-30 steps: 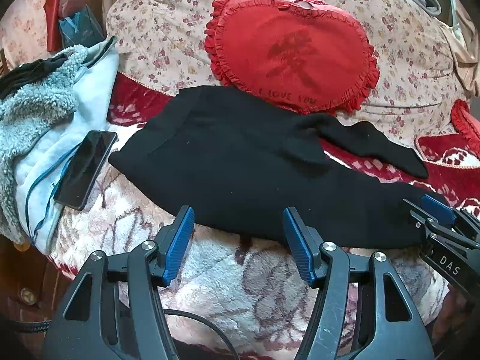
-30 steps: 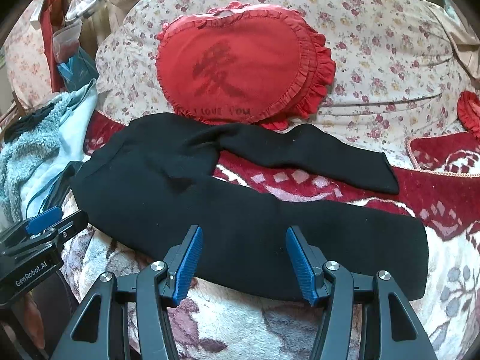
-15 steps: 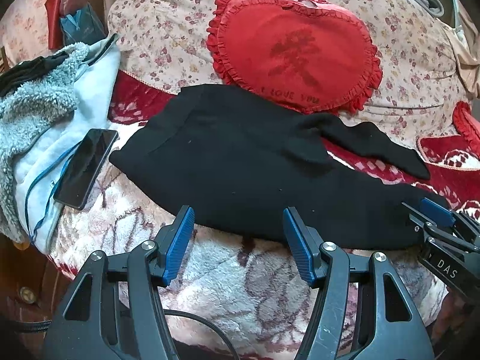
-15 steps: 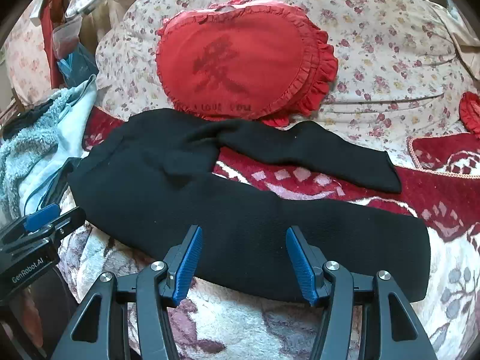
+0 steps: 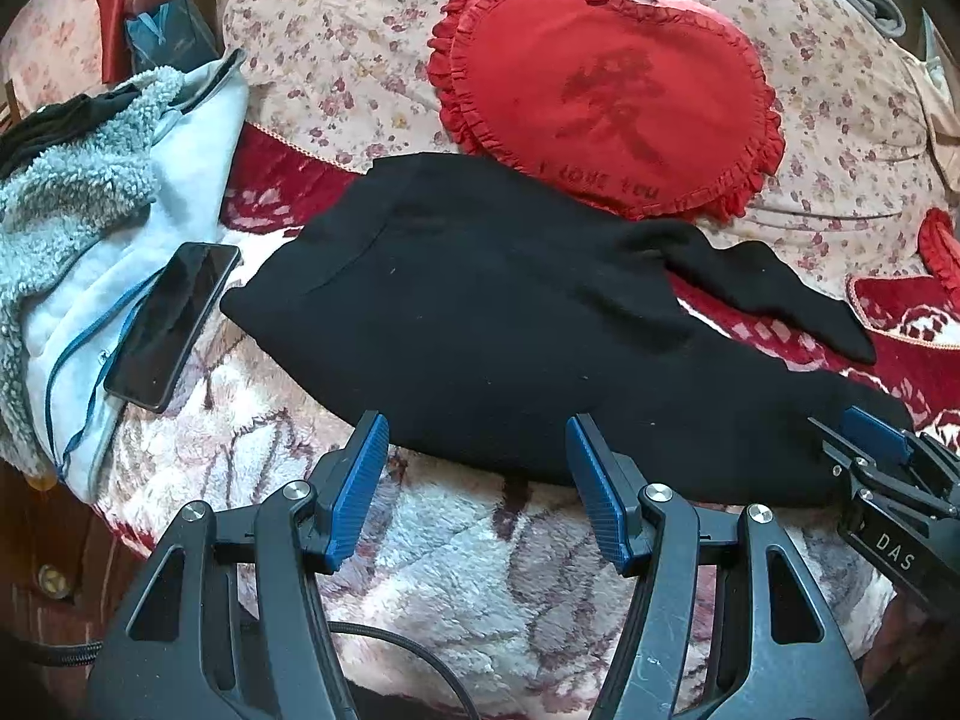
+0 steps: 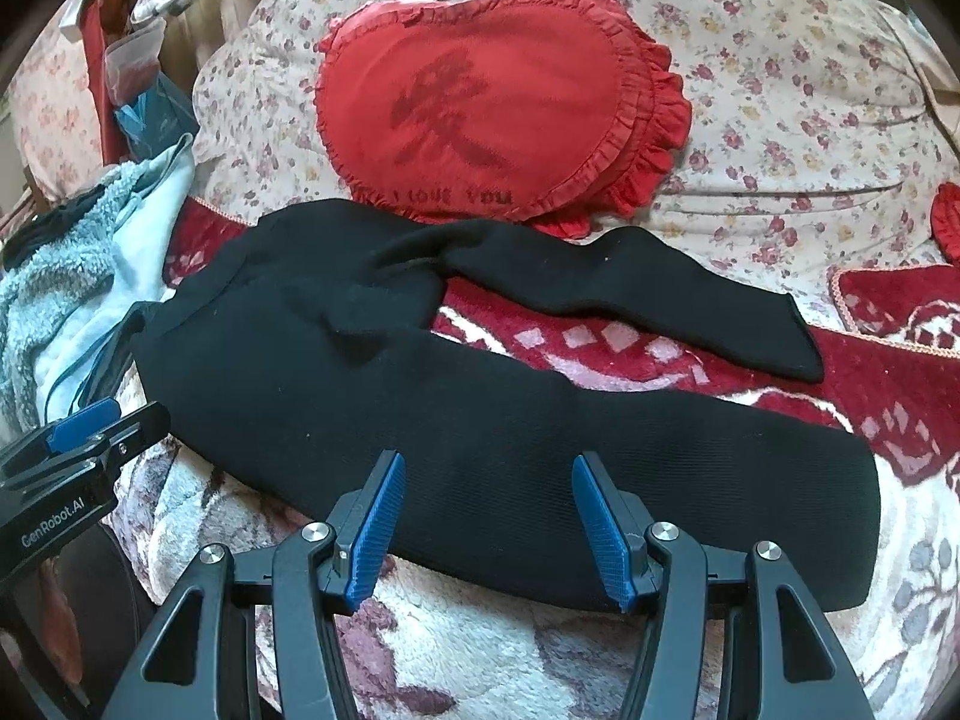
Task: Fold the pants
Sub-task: 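Move both grippers over the black pants toward the waistband, then close the right gripper on the pants waist while the left gripper grasps the leg edge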
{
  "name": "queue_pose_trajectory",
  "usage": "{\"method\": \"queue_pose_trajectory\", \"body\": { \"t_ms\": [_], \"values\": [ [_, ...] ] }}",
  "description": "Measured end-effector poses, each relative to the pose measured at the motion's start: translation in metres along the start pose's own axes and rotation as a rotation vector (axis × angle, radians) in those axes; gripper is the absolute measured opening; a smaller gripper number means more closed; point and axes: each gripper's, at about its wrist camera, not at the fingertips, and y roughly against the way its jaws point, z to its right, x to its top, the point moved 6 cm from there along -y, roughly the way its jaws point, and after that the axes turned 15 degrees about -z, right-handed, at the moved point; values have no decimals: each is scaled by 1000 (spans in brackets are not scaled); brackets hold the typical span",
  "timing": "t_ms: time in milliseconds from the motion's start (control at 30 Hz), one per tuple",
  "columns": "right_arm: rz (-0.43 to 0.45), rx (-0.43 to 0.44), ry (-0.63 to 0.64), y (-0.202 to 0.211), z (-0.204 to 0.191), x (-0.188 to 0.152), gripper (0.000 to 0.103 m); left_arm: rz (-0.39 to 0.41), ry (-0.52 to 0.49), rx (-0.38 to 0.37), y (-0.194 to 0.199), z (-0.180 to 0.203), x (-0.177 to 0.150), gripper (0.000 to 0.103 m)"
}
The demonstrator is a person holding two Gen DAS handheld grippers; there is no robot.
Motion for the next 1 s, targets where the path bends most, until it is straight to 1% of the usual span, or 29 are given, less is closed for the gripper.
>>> {"method": "queue_pose_trajectory", "body": {
  "t_ms": [433, 633, 700, 767, 833, 900, 1000],
  "values": [
    [-44, 39, 41, -20, -12, -3, 56, -44, 57, 11, -17, -21, 3, 61],
    [-59, 90, 100, -28, -27, -8, 56, -58, 100, 30, -22, -42, 6, 61],
    [-61, 126, 131, -30, -36, -11, 56, -61, 126, 29, -23, -53, 7, 61],
    [-61, 139, 162, -32, -44, -15, 56, -69, 162, 10, -25, -63, 8, 61],
    [-65, 138, 202, -36, -54, -19, 56, -87, 217, -41, -28, -75, 8, 61],
    [-64, 125, 239, -40, -60, -23, 56, -109, 260, -72, -34, -84, 8, 61],
    [-42, 82, 290, -43, -64, -25, 56, -124, 295, -72, -41, -94, 10, 61]
  ]
}}
